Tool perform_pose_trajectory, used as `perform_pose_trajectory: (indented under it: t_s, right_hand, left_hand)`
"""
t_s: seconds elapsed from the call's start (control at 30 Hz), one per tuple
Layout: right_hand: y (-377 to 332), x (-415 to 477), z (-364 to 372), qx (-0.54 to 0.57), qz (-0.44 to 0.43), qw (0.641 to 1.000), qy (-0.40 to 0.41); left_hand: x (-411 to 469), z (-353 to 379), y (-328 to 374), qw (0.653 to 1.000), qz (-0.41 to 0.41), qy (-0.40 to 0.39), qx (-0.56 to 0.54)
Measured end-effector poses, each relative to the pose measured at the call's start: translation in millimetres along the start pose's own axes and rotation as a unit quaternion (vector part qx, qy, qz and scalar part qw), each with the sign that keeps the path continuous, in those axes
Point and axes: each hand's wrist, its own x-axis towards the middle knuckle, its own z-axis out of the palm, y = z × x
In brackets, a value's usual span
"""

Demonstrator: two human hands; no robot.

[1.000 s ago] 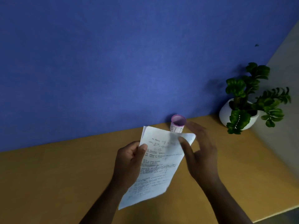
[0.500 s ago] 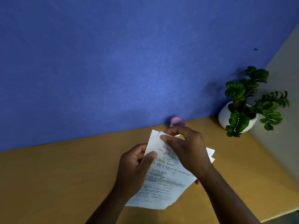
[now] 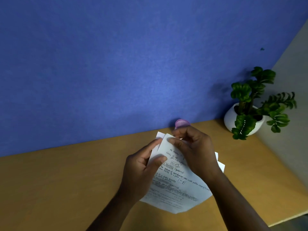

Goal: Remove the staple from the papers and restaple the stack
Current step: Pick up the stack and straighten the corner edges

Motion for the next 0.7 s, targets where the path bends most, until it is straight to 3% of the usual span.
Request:
perform_pose_trajectory:
  t_s: [0.1,0.4,0.7]
  right_hand:
    - [-2.4,-2.3,-2.5,0.011,-0.006,1.0,-0.016]
    - [-3.9,-5.2,-11.6,-0.057,-0.077,0.994,-0.047]
    - [-12.8,-8.7,-13.3,-0.023,-0.072,0.996,-0.055]
  left_hand:
    - [1.6,0.3,0.8,0.998,-0.028,-0.008,-0.053]
    - [1.7,-2.6,3.2,0.997,-0.073,0.018,-0.021]
    - [0.4,-0.5,11.8,1.0,-0.017,0.016,-0.007]
